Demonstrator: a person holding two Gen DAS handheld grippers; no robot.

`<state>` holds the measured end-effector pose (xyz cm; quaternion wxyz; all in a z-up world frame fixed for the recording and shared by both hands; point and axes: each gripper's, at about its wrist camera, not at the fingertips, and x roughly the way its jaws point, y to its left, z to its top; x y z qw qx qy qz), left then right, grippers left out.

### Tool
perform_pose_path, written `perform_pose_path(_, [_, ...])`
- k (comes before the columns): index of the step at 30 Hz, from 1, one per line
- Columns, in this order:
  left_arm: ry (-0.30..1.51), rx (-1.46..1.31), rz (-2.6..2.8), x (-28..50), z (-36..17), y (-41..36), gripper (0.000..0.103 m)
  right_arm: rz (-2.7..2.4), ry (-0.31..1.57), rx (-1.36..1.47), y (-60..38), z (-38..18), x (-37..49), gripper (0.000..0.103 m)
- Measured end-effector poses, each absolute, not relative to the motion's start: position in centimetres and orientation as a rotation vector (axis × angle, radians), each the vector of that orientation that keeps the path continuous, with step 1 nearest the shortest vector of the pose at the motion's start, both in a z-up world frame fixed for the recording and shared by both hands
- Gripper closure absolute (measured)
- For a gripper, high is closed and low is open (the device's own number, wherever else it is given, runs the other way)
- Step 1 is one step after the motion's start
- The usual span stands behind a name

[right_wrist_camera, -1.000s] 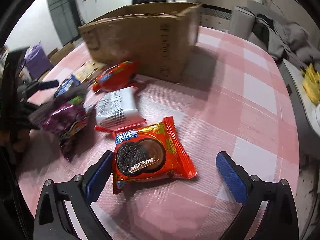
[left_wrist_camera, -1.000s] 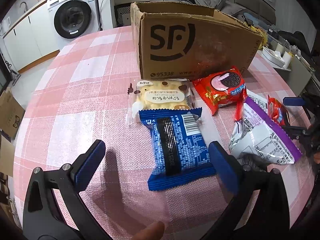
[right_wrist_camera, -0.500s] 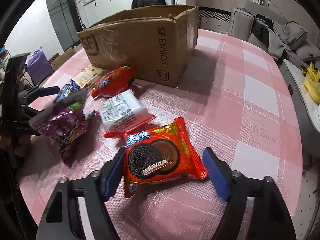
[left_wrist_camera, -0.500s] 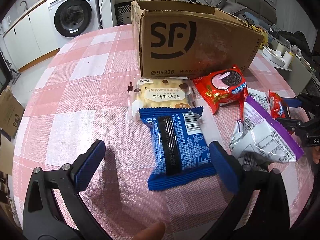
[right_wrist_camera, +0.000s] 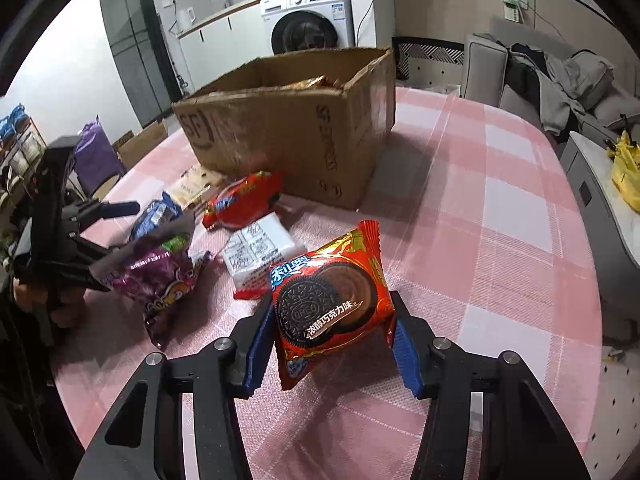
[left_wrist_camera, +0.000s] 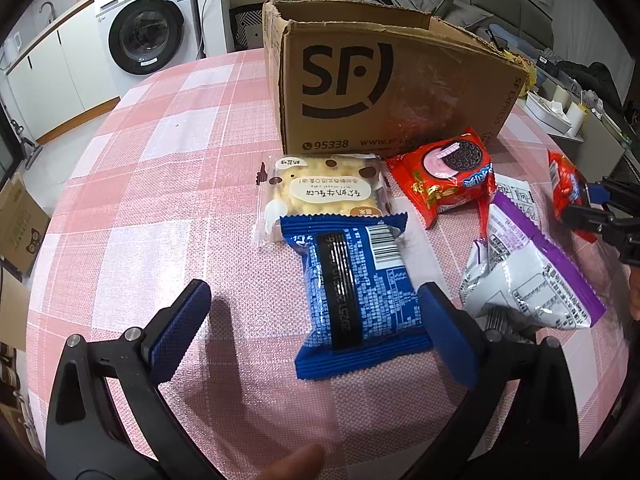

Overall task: Organize snacks
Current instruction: 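Grasp the blue biscuit pack with the left tool while the right tool grasps the red Oreo pack, then lift both held packs and carry them over the cardboard box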

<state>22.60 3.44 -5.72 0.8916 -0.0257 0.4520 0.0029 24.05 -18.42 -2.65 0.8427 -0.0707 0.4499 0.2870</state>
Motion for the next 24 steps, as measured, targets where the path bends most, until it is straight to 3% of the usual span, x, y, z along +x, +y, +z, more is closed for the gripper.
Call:
perform_pose_path(4, [0.948,-0.067,-0.038,22.6,-5.7,3.5,0.012,0.599,0.941,-0.143,-18.5,-2.4,24.2,0.049])
perform_pose_path(7, [0.934,-0.036,-0.069,22.2,-5.4,2.9,0.038,0.597,0.936,-0.133,-18.6,-2.3,24.2,0.049])
perform_pose_path(9, [0.919,-0.027,-0.101,21.9,-5.2,2.6,0.061,0.596,0.932,-0.131,-18.7,-2.2,24.2,0.049])
perform_pose_path(24, [0.812,-0.054,-0.132,20.2,-2.1,2.9,0.062,0.611,0.864,-0.095,-18.7,-0.6,23.5,0.049])
